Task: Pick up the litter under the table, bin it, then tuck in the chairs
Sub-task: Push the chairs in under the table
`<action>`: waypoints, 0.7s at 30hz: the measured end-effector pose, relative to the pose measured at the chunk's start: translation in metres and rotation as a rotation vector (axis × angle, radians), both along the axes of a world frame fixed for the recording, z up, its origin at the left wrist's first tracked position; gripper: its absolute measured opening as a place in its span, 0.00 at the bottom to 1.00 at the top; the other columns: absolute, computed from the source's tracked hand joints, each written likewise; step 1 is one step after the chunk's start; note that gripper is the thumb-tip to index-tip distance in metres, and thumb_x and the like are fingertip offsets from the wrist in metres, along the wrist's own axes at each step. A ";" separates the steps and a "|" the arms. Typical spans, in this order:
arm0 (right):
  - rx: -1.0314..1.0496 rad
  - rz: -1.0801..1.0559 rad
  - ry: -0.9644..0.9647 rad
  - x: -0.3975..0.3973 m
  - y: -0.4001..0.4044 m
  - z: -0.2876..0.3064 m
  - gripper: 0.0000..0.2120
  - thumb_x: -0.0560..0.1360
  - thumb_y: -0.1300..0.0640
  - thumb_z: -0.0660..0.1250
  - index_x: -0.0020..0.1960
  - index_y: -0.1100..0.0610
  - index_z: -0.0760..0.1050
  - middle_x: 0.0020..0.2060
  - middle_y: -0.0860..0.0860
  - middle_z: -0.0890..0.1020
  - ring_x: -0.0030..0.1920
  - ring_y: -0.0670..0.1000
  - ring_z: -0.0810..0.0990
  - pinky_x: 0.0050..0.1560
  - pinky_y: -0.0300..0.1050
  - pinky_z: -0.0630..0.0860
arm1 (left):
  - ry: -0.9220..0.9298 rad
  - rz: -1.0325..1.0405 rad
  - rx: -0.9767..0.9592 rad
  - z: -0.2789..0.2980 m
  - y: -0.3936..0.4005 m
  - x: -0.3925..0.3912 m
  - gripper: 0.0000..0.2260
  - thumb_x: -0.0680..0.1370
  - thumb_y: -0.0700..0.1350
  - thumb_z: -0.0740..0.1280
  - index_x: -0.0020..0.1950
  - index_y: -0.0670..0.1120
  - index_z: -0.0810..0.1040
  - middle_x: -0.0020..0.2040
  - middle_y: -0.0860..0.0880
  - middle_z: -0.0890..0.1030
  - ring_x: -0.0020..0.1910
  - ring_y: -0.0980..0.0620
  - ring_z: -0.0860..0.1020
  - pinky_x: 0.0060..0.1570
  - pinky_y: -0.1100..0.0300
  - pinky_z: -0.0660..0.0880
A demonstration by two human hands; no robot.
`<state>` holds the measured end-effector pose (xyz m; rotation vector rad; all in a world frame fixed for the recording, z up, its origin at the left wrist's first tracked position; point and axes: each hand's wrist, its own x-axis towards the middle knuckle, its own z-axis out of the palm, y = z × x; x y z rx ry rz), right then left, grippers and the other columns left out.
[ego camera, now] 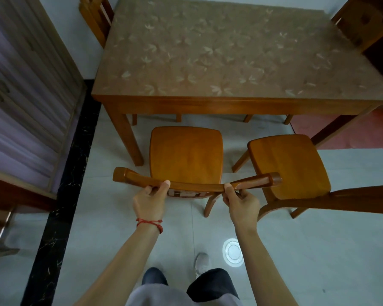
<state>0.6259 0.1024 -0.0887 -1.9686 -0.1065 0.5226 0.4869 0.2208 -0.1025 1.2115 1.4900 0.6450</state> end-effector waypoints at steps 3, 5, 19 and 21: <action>0.008 0.049 -0.026 0.027 0.010 -0.002 0.12 0.73 0.50 0.66 0.31 0.49 0.74 0.31 0.50 0.83 0.35 0.47 0.82 0.37 0.42 0.79 | -0.005 0.037 0.001 0.000 0.008 0.025 0.14 0.69 0.55 0.70 0.35 0.44 0.79 0.38 0.41 0.83 0.44 0.43 0.81 0.53 0.47 0.76; 0.014 0.084 -0.031 0.045 0.017 -0.002 0.11 0.73 0.50 0.66 0.32 0.48 0.74 0.28 0.45 0.81 0.29 0.44 0.81 0.33 0.40 0.78 | -0.029 0.070 -0.009 0.002 0.014 0.041 0.13 0.69 0.53 0.71 0.35 0.43 0.79 0.39 0.40 0.83 0.44 0.42 0.81 0.54 0.45 0.76; 0.063 0.188 -0.045 0.136 0.084 0.002 0.11 0.73 0.53 0.66 0.37 0.59 0.76 0.31 0.48 0.79 0.31 0.41 0.78 0.24 0.25 0.68 | -0.157 0.200 -0.021 0.010 0.067 0.127 0.10 0.70 0.46 0.71 0.31 0.46 0.77 0.37 0.43 0.82 0.39 0.46 0.82 0.51 0.47 0.78; 0.062 0.183 -0.042 0.145 0.096 0.001 0.10 0.73 0.53 0.66 0.36 0.57 0.75 0.33 0.48 0.80 0.32 0.40 0.78 0.24 0.25 0.69 | -0.164 0.209 -0.024 0.009 0.078 0.136 0.10 0.70 0.46 0.72 0.30 0.46 0.77 0.36 0.44 0.82 0.38 0.47 0.82 0.50 0.47 0.78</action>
